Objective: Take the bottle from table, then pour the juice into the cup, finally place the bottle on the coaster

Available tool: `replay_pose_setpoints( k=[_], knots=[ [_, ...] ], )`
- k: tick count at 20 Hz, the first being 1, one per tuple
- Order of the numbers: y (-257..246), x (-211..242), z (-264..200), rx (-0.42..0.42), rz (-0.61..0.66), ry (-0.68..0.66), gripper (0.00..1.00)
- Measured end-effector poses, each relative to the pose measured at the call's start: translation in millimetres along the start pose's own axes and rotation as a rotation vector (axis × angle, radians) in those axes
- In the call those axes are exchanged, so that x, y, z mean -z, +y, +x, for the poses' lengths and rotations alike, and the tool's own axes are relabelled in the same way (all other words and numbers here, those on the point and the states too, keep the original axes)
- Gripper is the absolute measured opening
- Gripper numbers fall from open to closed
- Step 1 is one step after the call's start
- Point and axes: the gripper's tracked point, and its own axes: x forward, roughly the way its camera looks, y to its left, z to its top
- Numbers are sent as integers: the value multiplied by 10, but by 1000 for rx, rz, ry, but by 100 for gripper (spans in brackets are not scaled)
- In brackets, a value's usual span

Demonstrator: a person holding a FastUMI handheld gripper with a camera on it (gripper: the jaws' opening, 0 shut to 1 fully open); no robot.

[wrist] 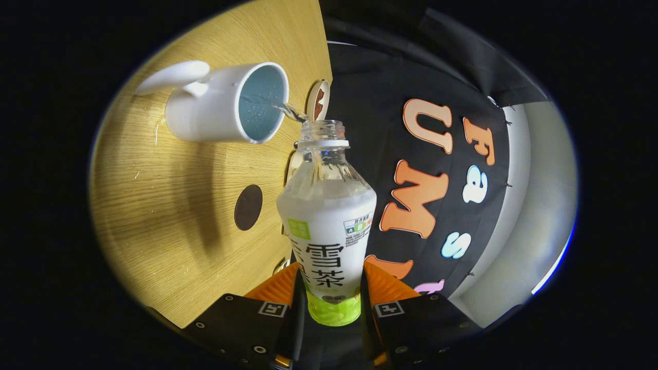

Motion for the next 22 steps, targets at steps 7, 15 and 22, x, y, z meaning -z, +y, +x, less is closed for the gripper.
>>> replay_pose_setpoints(
  k=[7, 15, 22],
  knots=[
    [-43, -25, 1, 4, -32, -3, 47],
    [-77, -74, 24, 6, -93, -13, 47],
    [-165, -127, 3, 14, -144, -30, 47]
  ],
)
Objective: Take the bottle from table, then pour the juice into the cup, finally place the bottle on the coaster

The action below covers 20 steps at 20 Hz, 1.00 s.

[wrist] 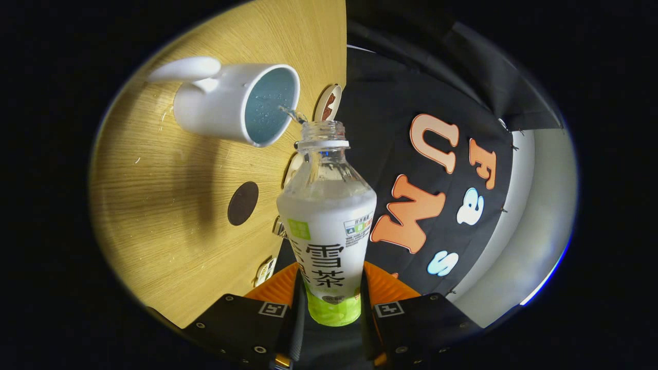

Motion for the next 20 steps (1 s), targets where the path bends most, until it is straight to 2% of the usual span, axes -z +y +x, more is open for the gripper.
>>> replay_pose_setpoints(
  k=[20],
  knots=[
    [-132, -6, 1, -2, -120, -2, 47]
  ],
)
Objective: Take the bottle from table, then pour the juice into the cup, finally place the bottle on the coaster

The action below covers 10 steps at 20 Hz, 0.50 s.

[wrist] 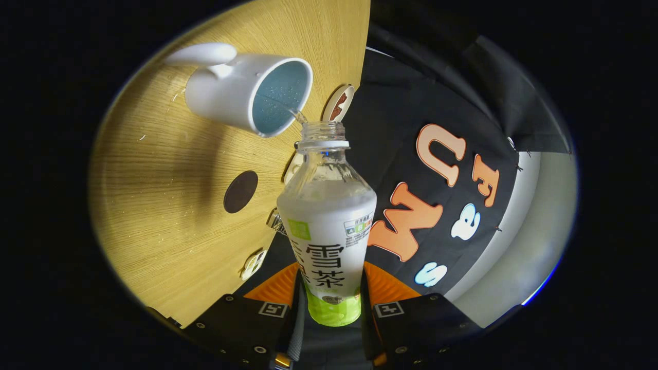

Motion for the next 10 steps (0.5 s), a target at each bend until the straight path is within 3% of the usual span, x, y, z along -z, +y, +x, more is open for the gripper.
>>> replay_pose_setpoints(
  k=[10],
  knots=[
    [-107, -36, 0, 4, -61, -10, 46]
  ],
)
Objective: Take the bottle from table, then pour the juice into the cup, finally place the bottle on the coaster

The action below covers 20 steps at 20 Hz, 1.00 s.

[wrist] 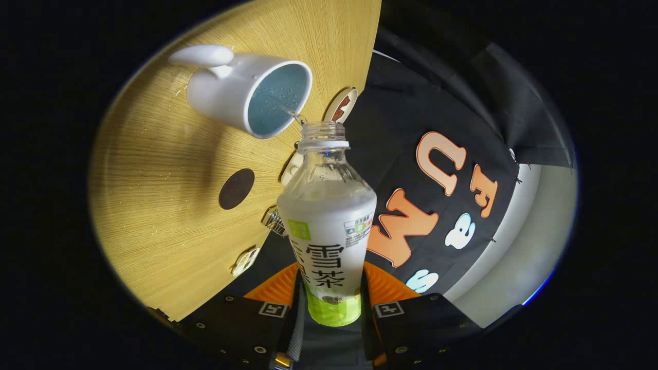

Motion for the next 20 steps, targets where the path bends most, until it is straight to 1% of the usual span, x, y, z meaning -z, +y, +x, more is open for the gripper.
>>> replay_pose_setpoints(
  k=[14, 20],
  knots=[
    [-71, -69, -9, 0, -65, -19, 47],
    [-75, -85, -28, -1, -60, -27, 47]
  ],
)
